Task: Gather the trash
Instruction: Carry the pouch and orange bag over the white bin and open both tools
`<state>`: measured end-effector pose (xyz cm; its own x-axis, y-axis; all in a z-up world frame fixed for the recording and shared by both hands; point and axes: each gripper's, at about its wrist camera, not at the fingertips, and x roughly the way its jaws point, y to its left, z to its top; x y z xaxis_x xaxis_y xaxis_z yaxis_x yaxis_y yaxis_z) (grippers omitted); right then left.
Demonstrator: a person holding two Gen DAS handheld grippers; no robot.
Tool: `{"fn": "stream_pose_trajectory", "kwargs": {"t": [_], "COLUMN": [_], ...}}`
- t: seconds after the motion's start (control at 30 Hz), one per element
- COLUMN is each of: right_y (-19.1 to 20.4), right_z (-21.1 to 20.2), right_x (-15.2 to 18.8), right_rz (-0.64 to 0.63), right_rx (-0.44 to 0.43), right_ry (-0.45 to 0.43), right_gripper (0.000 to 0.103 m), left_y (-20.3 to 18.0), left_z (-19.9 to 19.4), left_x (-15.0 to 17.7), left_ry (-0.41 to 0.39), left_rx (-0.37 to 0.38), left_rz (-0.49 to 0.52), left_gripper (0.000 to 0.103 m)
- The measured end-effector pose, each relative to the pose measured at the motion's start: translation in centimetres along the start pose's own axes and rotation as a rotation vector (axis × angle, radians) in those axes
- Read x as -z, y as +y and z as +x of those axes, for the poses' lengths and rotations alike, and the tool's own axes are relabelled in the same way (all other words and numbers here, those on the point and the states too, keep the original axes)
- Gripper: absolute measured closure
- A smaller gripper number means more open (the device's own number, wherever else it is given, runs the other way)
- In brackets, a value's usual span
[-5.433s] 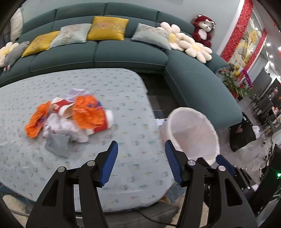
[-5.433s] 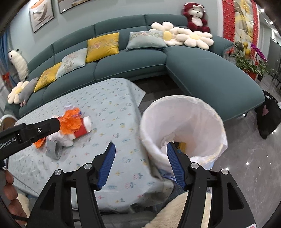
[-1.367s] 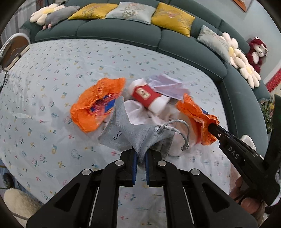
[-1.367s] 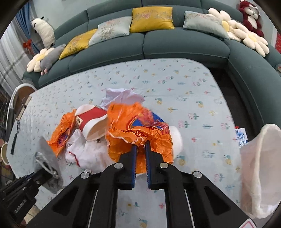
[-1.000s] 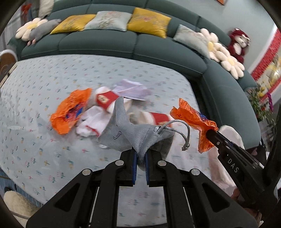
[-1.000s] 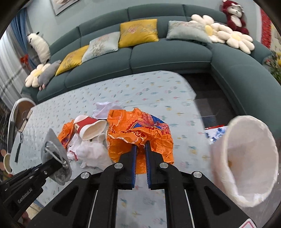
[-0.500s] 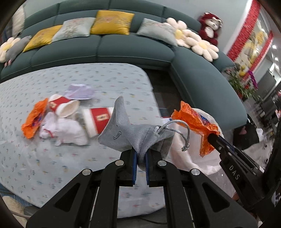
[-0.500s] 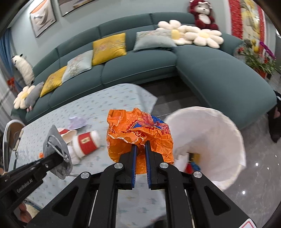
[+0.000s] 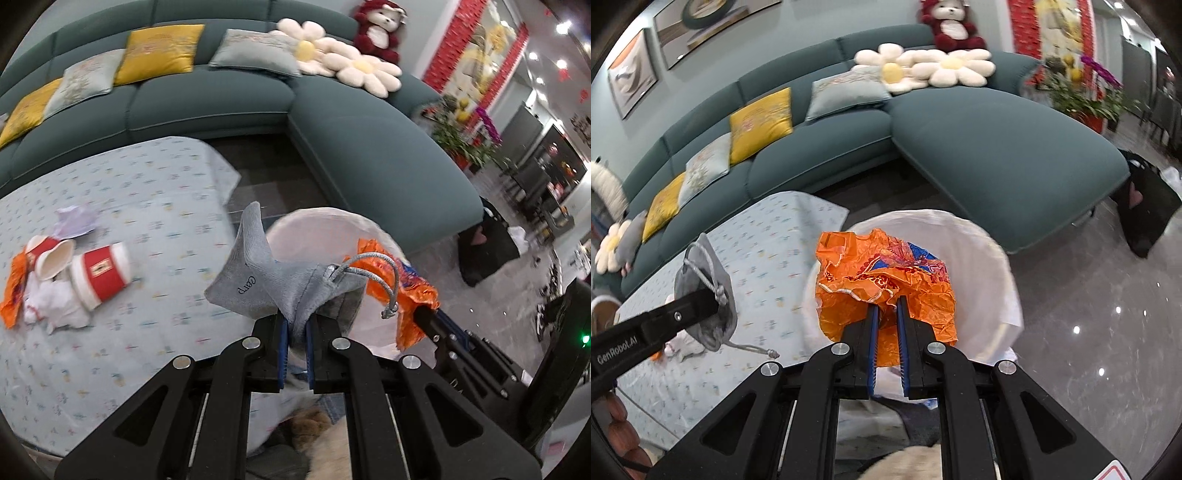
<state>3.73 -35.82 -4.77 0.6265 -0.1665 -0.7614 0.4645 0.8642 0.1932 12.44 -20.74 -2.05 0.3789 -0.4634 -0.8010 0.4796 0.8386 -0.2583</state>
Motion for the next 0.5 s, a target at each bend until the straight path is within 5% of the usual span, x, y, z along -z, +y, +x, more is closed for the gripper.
{"fn": "stream_pose_trajectory", "kwargs": {"t": [0.43, 0.5], "right_y": [-4.9, -5.1], "right_z": [0.9, 1.1], "right_x": [-0.1, -0.1], "right_rz": [0.079, 0.082], "right_rx": [0.045, 0.048], "right_ry": [0.003, 0.003], "right_gripper": [0.093, 0.093], "left_y": [-4.9, -5.0], "left_z": [4.7, 5.3], "left_x": [-1.2, -1.3], "left_ry": [0.074, 0.095], "left_rx": [0.094, 0.09], "left_rz": [0.053, 0.04], "left_gripper": [0.093, 0.075]}}
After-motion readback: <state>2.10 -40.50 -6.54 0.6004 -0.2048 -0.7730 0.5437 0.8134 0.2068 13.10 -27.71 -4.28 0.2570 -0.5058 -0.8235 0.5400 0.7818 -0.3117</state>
